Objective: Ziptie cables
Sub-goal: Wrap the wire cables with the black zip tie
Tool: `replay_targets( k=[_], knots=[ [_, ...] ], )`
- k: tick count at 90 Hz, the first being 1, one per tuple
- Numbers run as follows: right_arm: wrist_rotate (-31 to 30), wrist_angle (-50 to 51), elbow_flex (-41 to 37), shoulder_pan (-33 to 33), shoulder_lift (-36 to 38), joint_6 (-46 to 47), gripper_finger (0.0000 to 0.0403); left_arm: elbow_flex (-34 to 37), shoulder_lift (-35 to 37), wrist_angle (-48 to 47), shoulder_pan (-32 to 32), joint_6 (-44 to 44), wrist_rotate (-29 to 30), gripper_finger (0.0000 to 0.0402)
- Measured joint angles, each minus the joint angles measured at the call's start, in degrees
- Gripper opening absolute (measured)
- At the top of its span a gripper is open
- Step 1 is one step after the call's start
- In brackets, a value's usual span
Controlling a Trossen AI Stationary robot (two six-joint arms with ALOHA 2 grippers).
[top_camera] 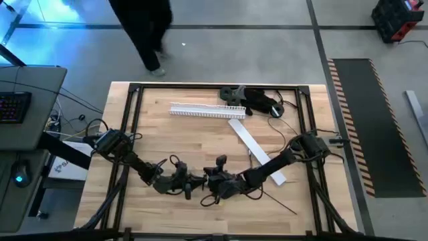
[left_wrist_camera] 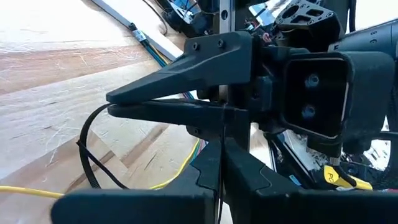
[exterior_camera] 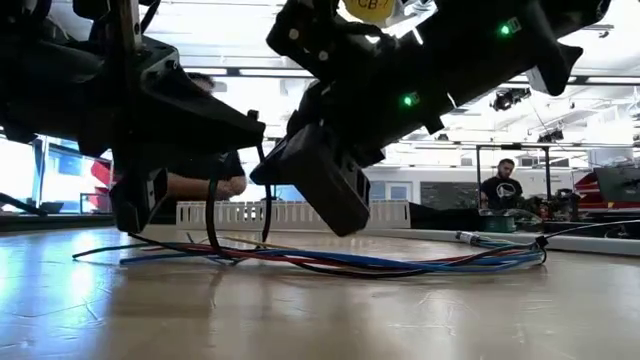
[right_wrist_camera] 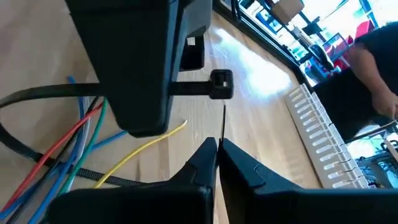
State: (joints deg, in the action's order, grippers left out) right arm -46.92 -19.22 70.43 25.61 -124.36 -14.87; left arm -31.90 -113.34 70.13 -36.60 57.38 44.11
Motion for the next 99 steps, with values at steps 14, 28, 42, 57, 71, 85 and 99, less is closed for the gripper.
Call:
replay_targets(
  k=[14, 28, 42, 57, 71, 85, 99],
  knots=[
    [0.0, -1.3, 0.0, 0.8, 0.0, -1.8, 0.0000, 0.0, 0.0, 0.0, 0.0, 0.1, 0.1, 0.0000],
    [-0.3, -1.6, 0.0, 0.8, 0.0, -2.1, 0.0000, 0.0, 0.0, -0.1, 0.0, 0.5, 0.1, 0.0000],
    [-1.3, -1.6, 0.0, 0.8, 0.0, -2.1, 0.0000, 0.0, 0.0, -0.3, -0.4, 0.9, 0.4, 0.0000],
    [-1.3, -1.2, 0.0, 0.8, 0.0, -1.9, 0.0000, 0.0, 0.0, -0.3, -0.6, 1.0, 0.9, 0.0000],
    [-1.2, -1.2, 0.0, 0.8, 0.0, -1.7, 0.0000, 0.0, 0.0, -0.3, -0.6, 1.0, 1.0, 0.0000],
    [-1.2, -1.4, 0.0, 0.8, 0.0, -2.2, 0.0000, 0.2, 0.0, -0.5, -0.6, 1.5, 0.8, 0.0000],
    [-1.2, -1.5, 0.0, 0.9, 0.0, -3.2, 0.0000, 0.8, 0.0, -1.3, -0.7, 2.9, 0.8, 0.0000]
  ],
)
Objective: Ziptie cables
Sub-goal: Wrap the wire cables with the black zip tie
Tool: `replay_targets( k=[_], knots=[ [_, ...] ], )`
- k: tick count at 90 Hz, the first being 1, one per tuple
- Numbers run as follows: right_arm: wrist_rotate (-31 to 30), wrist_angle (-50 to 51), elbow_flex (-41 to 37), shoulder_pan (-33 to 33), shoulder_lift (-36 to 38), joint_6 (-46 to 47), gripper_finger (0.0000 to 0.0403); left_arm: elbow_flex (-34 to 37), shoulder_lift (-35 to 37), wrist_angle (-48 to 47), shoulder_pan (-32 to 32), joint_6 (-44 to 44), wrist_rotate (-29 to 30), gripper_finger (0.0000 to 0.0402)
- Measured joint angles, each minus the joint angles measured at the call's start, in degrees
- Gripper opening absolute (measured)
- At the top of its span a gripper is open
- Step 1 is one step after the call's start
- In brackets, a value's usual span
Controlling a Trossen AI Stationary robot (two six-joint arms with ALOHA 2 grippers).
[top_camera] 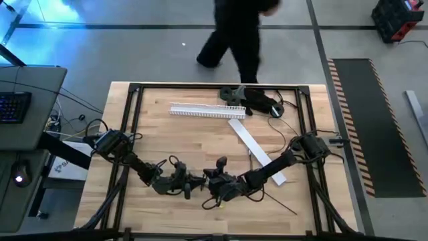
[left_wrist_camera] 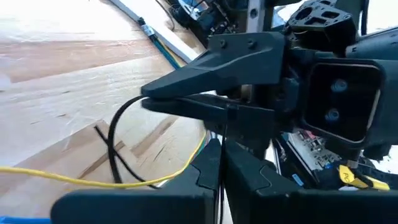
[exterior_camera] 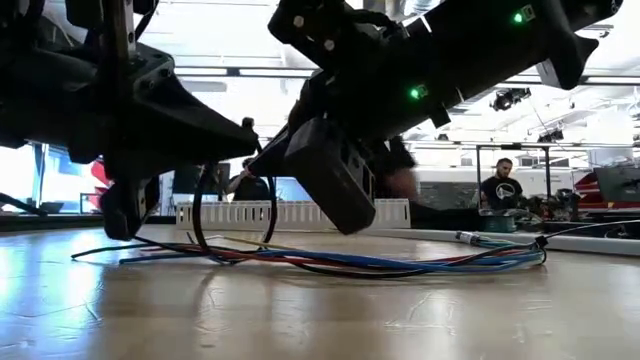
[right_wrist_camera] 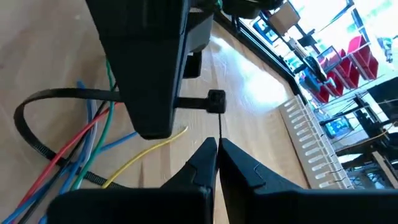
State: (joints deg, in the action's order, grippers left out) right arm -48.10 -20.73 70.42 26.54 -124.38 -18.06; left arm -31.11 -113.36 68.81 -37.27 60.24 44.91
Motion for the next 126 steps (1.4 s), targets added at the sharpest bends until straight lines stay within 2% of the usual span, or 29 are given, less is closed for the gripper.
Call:
replay_targets(
  k=[27, 51, 70, 96, 126],
  knots=[
    [-0.9, -0.7, 0.0, 0.6, 0.0, -0.5, 0.0000, 0.2, 0.0, 0.0, 0.0, 0.2, -0.1, 0.0000],
    [1.4, -5.8, 0.0, 0.6, 0.0, -6.0, 0.0000, 0.2, 0.0, 0.0, 1.2, -1.3, -5.5, 0.0000],
    [1.4, -6.2, 0.0, 0.9, 0.0, -7.9, 0.0000, 0.2, 0.0, 0.1, 2.5, -2.8, -8.0, 0.0000],
    [0.8, -6.5, 0.0, 3.0, 0.0, -10.5, 0.0000, 3.2, 0.0, 2.0, 2.7, -2.0, -8.2, 0.0000],
    [1.7, -6.5, 0.0, 2.7, 0.0, -10.4, 0.0000, 3.1, 0.0, 1.9, 2.7, -2.3, -8.1, 0.0000]
  ],
)
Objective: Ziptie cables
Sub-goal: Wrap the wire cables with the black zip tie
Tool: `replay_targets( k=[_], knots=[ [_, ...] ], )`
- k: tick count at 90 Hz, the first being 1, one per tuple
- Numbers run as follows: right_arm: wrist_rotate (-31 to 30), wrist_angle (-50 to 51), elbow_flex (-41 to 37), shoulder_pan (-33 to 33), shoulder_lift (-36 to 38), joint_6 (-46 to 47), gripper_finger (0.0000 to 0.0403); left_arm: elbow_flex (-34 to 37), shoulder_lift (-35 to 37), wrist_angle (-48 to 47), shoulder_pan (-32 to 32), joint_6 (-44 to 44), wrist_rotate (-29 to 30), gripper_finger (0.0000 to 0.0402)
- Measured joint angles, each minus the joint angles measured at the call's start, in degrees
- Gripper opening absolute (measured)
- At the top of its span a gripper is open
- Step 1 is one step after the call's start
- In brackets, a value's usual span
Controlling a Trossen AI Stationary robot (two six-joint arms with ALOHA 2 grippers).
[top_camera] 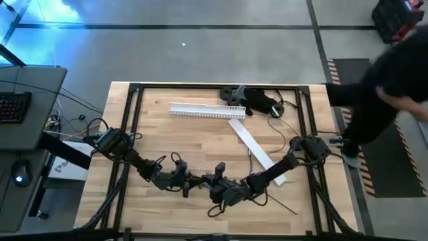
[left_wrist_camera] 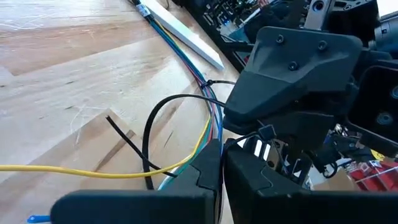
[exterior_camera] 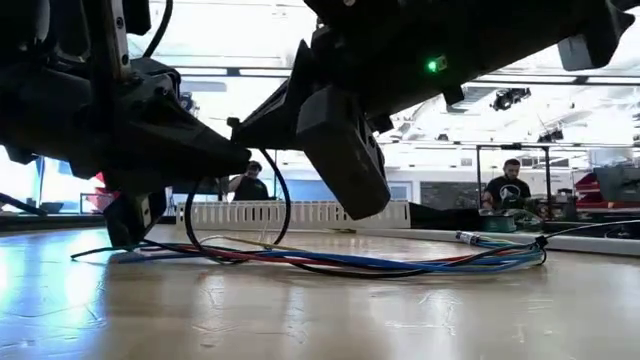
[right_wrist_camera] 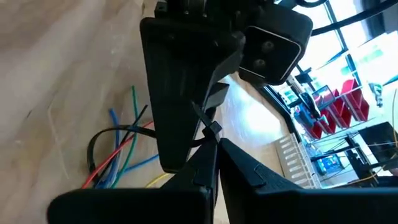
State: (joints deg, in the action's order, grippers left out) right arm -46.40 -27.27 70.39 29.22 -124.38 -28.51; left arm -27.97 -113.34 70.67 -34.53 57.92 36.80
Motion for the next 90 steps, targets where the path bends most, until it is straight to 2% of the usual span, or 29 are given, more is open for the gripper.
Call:
replay_targets(
  k=[20, 43, 76, 90],
  knots=[
    [0.6, 0.9, 0.0, -0.4, 0.0, 0.3, 0.0000, 0.0, 0.0, -0.3, 0.0, -0.3, 0.4, 0.0000],
    [2.1, 2.9, 0.0, -1.6, 0.0, 5.2, 0.0005, 0.0, 0.0, -0.3, 0.0, -0.3, 0.5, 0.0000],
    [1.4, 3.5, 0.0, -1.5, 0.0, 5.1, 0.0096, 0.0, 0.0, -0.3, 0.0, -0.7, 0.3, 0.0000],
    [-0.8, 4.0, 0.0, -1.1, 0.0, 5.1, 0.0114, 0.0, 0.0, -0.3, 0.0, -0.7, 0.3, 0.0000]
  ],
)
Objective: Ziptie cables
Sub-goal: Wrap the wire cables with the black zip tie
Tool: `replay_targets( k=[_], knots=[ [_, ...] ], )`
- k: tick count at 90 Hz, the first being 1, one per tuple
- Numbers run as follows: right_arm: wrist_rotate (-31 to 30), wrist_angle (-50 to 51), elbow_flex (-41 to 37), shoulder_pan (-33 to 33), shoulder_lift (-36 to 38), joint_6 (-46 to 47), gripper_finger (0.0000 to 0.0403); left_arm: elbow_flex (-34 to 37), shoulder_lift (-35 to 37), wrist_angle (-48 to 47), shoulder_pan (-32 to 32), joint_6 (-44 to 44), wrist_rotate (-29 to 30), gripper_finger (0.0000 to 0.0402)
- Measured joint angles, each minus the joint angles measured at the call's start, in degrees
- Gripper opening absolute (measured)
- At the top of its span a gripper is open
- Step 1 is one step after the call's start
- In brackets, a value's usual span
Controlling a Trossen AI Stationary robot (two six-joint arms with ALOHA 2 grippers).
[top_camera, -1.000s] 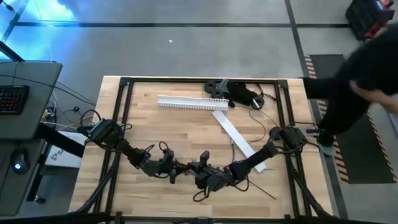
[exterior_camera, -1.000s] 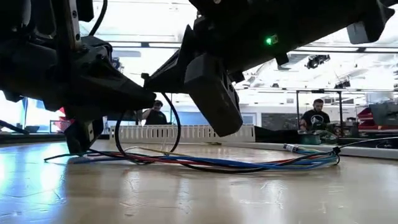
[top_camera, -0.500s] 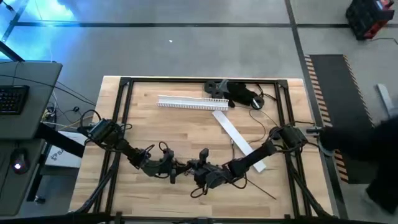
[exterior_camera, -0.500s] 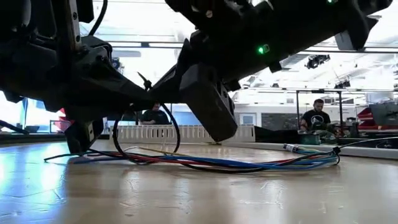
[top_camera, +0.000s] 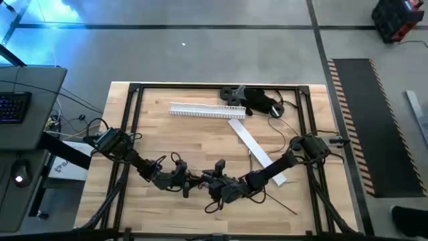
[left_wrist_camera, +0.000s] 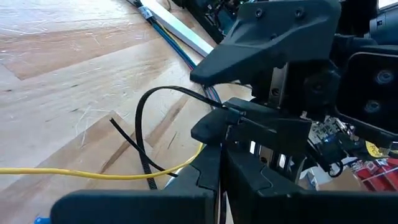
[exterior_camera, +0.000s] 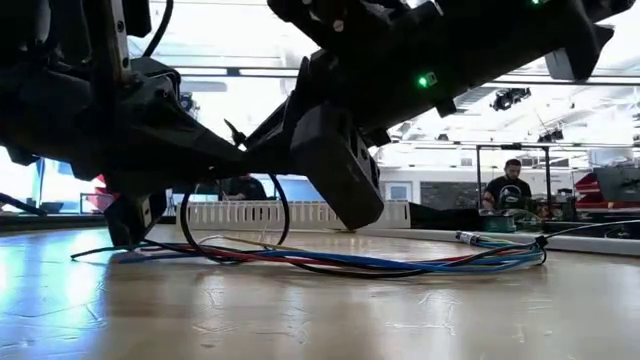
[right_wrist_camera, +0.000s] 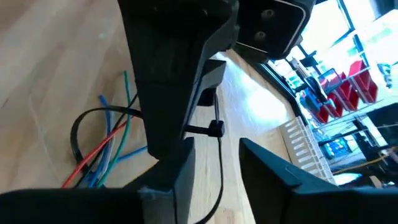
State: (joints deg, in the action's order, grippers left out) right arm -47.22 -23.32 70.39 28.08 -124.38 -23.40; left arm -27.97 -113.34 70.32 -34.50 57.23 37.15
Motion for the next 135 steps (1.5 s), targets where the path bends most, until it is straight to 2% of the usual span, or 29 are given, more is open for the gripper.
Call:
replay_targets(
  k=[13, 30, 45, 57, 65, 82, 104, 135],
  knots=[
    [-2.2, 3.7, 0.0, 0.1, 0.0, 3.3, 0.0114, 0.0, 0.0, 0.0, 0.0, 0.1, 0.2, 0.0000],
    [-2.3, 7.6, 0.0, -1.0, 0.0, 9.6, 0.0107, 0.0, 0.0, 0.0, 0.0, 0.0, 0.2, 0.0000],
    [-1.0, 7.6, 0.0, -2.9, 0.0, 10.5, 0.0069, 0.0, 0.0, 0.0, 0.0, -0.3, 0.0, 0.0000],
    [2.3, 8.1, 0.0, -3.4, 0.0, 10.3, 0.0014, 0.0, 0.0, 0.0, 0.0, -0.3, 0.0, 0.0000],
    [2.7, 8.2, 0.0, -3.3, 0.0, 9.8, 0.0004, 0.0, 0.0, 0.0, 0.0, -0.2, 0.0, 0.0000],
    [-0.3, 6.0, 0.0, -1.7, 0.0, 4.4, 0.0000, 0.0, 0.0, 0.2, 0.0, 1.3, 0.4, 0.0000],
    [0.7, 2.4, 0.0, -1.1, 0.0, 0.1, 0.0000, 0.0, 0.0, 0.2, 0.0, 1.2, 0.3, 0.0000],
    [1.0, -0.4, 0.0, -1.0, 0.0, -10.4, 0.0000, -2.1, -0.1, -0.7, 2.2, -1.6, -4.8, 0.0000]
  ],
)
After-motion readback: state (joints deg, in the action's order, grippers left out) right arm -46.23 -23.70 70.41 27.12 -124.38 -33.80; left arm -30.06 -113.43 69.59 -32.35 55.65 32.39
